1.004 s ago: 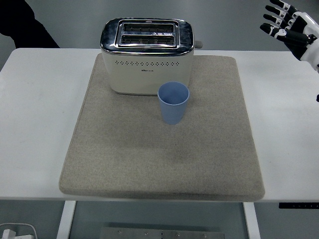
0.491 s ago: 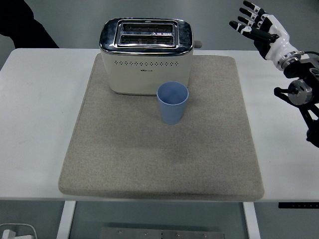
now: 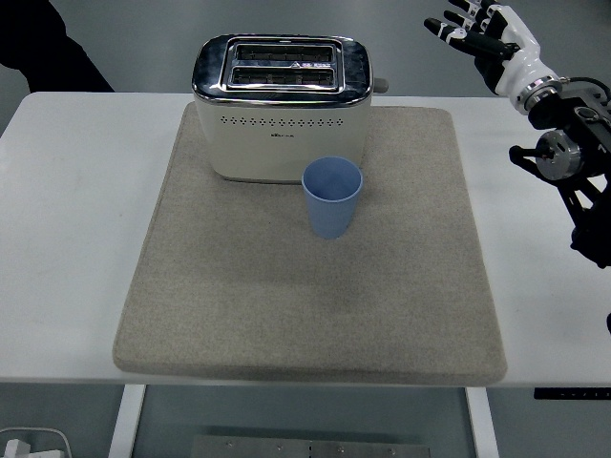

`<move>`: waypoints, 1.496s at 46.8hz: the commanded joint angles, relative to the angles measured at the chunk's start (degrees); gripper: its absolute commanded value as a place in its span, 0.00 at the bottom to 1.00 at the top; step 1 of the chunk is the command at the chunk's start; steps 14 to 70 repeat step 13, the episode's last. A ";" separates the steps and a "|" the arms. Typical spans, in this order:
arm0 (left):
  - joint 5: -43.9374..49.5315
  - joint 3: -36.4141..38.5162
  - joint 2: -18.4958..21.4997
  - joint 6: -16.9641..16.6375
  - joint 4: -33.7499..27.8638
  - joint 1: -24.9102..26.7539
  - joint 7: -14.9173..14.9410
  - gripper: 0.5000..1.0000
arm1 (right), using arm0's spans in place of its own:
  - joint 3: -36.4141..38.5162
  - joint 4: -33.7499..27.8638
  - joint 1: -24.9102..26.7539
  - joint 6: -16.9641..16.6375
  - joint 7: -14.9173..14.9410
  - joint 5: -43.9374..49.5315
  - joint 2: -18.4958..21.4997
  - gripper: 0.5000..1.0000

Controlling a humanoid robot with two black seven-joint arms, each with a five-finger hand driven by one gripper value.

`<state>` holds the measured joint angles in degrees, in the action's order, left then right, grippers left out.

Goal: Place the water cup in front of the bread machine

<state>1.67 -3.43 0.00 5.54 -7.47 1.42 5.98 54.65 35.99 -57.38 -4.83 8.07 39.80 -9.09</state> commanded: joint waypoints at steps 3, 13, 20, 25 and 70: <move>0.00 0.00 0.00 0.00 0.00 -0.02 0.00 1.00 | 0.02 -0.92 -0.02 0.00 0.28 -0.08 1.26 0.86; 0.00 0.00 0.00 0.00 0.00 -0.02 0.00 1.00 | 0.02 -1.89 -0.02 -0.09 0.11 -0.08 1.79 0.86; 0.00 0.00 0.00 0.00 0.00 -0.02 0.00 1.00 | 0.02 -1.89 -0.02 -0.09 0.11 -0.08 1.79 0.86; 0.00 0.00 0.00 0.00 0.00 -0.02 0.00 1.00 | 0.02 -1.89 -0.02 -0.09 0.11 -0.08 1.79 0.86; 0.00 0.00 0.00 0.00 0.00 -0.02 0.00 1.00 | 0.02 -1.89 -0.02 -0.09 0.11 -0.08 1.79 0.86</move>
